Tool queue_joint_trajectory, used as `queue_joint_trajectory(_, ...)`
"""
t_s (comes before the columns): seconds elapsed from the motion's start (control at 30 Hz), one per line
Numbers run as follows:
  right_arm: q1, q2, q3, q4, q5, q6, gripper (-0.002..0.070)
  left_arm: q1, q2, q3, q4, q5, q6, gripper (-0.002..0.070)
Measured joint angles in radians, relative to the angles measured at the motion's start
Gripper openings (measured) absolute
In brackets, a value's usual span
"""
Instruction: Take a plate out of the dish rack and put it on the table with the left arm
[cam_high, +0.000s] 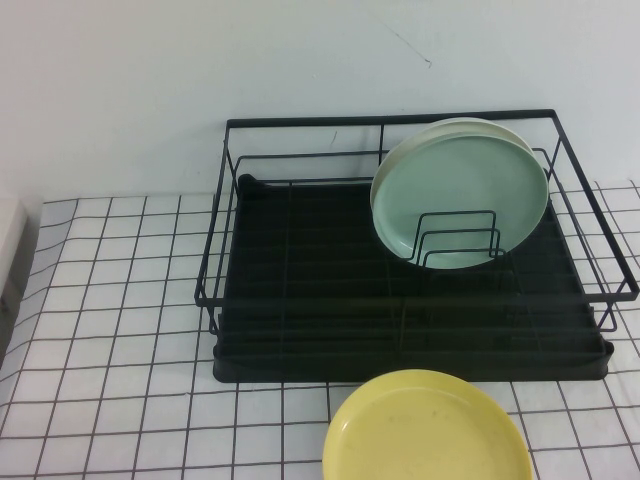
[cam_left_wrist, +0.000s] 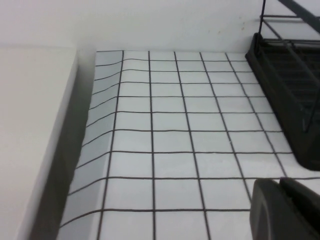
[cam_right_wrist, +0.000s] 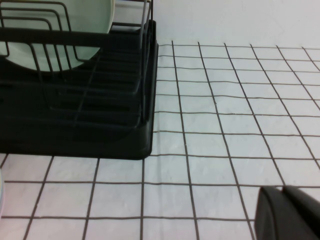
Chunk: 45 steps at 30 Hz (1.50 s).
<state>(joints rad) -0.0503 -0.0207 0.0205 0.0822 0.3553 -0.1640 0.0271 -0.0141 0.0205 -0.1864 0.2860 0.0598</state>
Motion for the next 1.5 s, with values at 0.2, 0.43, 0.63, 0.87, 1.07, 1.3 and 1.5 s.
queue_joint_trajectory(0.2, 0.000, 0.000, 0.000, 0.000, 0.000, 0.000, -0.0001, 0.000, 0.000, 0.002, -0.262, -0.049, 0.000, -0.0003)
queue_joint_trajectory(0.43, 0.000, 0.000, 0.000, 0.000, 0.000, 0.000, -0.0001, 0.000, 0.000, 0.002, -0.624, -0.103, 0.000, -0.0003)
queue_joint_trajectory(0.63, 0.000, 0.000, 0.000, 0.000, 0.000, 0.000, -0.0001, 0.000, 0.000, 0.002, -0.680, -0.142, 0.002, -0.0003)
queue_joint_trajectory(0.87, 0.000, 0.000, 0.000, 0.000, 0.000, 0.000, -0.0001, 0.000, 0.010, -0.034, -0.668, -0.026, 0.066, -0.0003)
queue_joint_trajectory(1.07, 0.000, 0.000, 0.000, 0.000, 0.000, 0.000, -0.0001, 0.000, 0.216, -0.248, -0.587, 0.181, 0.153, -0.0003)
queue_joint_trajectory(1.3, 0.000, 0.000, 0.000, 0.000, 0.000, 0.000, -0.0001, 0.000, 0.525, -0.459, -0.649, 0.365, 0.456, -0.0003)
queue_joint_trajectory(1.5, 0.000, 0.000, 0.000, 0.000, 0.000, 0.000, -0.0001, 0.000, 0.804, -0.611, -0.773, 0.475, 0.702, -0.0003)
